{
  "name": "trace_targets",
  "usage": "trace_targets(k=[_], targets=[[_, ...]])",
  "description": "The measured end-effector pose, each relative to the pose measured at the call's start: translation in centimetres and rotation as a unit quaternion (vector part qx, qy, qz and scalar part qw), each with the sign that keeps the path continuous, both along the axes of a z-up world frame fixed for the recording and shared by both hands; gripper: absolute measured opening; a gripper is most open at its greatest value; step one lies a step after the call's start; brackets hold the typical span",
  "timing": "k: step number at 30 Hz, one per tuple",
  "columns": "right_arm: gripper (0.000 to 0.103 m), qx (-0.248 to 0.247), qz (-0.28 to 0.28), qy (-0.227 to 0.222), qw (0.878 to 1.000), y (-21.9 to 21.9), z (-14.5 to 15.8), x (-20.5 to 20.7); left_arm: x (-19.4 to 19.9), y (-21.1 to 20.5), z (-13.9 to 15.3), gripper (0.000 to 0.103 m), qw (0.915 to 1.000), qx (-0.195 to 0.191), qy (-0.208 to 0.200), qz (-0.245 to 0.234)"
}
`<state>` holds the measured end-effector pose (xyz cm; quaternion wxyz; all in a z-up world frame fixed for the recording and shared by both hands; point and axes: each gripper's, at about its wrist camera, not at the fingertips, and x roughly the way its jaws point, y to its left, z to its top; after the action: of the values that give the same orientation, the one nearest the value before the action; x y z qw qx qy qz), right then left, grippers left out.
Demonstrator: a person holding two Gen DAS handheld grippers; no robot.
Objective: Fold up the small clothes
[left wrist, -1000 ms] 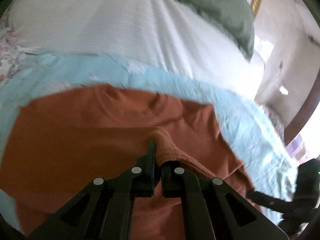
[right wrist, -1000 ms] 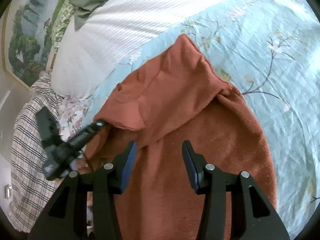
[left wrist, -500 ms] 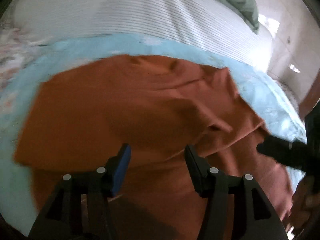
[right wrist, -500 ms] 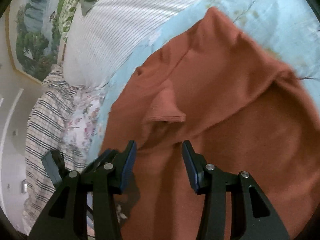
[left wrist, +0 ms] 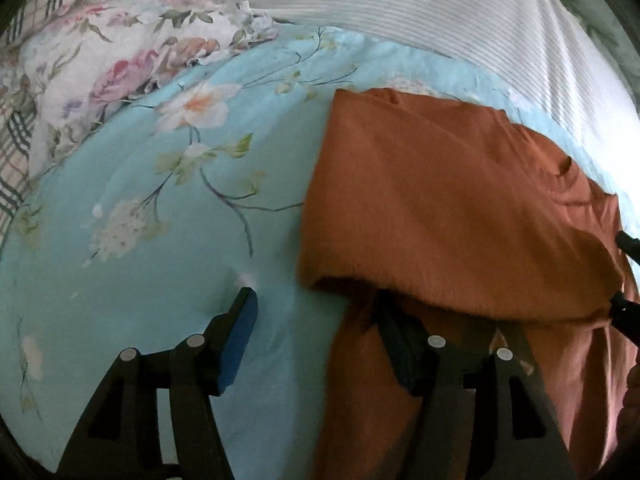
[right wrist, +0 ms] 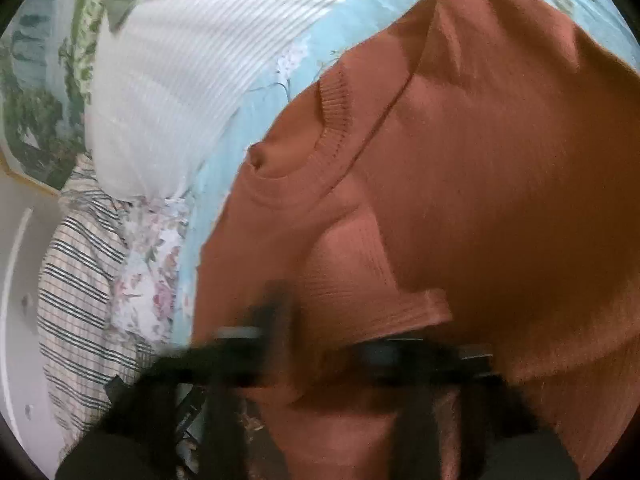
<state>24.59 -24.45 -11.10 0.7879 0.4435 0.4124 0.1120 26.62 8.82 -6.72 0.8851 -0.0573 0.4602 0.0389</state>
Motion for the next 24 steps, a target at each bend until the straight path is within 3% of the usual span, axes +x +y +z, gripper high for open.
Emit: trace_targets(k=[3, 4, 6, 9, 13, 15, 19, 20, 22, 24], targets=[[0.006, -0.037, -0.023, -0.061, 0.997, -1.5, 3.3, -1.0, 1.0, -0.4, 0.0, 0.062, 1.0, 0.002, 0.001, 0.004], [0.006, -0.061, -0.041, -0.093, 0.993, -2.4, 5.0, -2.0, 1.4, -0.5, 0.1, 0.062, 1.0, 0.0, -0.001, 0.004], [0.006, -0.094, -0.07, -0.117, 0.986, -4.0, 6.7, -3.5, 1.6, -0.4, 0.2, 0.062, 1.0, 0.003, -0.004, 0.006], [0.006, -0.101, -0.077, -0.075, 0.989, -6.4, 5.1, -3.6, 2.0, -0.5, -0.3, 0.061, 0.9999, 0.009, 0.001, 0.006], [0.006, -0.111, -0.066, -0.045, 0.991, -6.2, 2.9, -3.3, 1.9, -0.9, -0.3, 0.055, 0.9998, 0.017, -0.004, 0.013], [0.006, -0.117, -0.057, -0.049, 0.99, -5.7, 2.9, -3.2, 1.8, -0.2, -0.3, 0.053, 0.9997, 0.001, -0.006, 0.023], [0.007, -0.151, -0.052, -0.094, 0.983, -5.0, 4.9, -3.5, 1.6, 1.9, -0.3, 0.052, 0.9967, -0.065, -0.007, 0.048], [0.007, -0.162, -0.055, -0.09, 0.981, -5.1, 4.9, -3.6, 1.6, 2.2, -0.4, 0.052, 0.9958, -0.077, -0.007, 0.05], [0.022, -0.153, -0.058, -0.048, 0.985, -5.9, 3.7, -3.2, 1.6, 2.3, -0.4, 0.052, 0.9956, -0.081, -0.007, 0.047], [0.02, -0.137, -0.059, -0.025, 0.989, -6.7, 2.2, -3.1, 1.6, 2.0, -0.4, 0.052, 0.9964, -0.072, -0.008, 0.044]])
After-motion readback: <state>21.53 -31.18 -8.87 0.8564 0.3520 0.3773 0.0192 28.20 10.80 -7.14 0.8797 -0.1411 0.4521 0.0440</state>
